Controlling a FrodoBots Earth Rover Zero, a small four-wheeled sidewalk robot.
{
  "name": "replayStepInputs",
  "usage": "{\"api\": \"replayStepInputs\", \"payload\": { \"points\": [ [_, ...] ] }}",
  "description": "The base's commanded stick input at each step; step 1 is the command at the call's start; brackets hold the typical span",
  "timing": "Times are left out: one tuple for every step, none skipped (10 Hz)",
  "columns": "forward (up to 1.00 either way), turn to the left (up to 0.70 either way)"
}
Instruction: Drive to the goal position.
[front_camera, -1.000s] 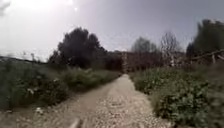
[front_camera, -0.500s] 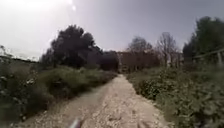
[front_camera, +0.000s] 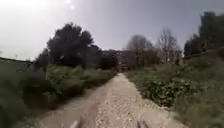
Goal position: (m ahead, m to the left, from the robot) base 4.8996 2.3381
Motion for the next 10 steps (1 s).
{"api": "replayStepInputs", "payload": {
  "points": [
    [1.00, 0.00],
    [1.00, -0.29],
    [1.00, -0.40],
    [1.00, -0.35],
    [1.00, -0.15],
    [1.00, 0.00],
    [1.00, 0.00],
    [1.00, 0.00],
    [1.00, 0.00],
    [1.00, 0.00]
  ]
}}
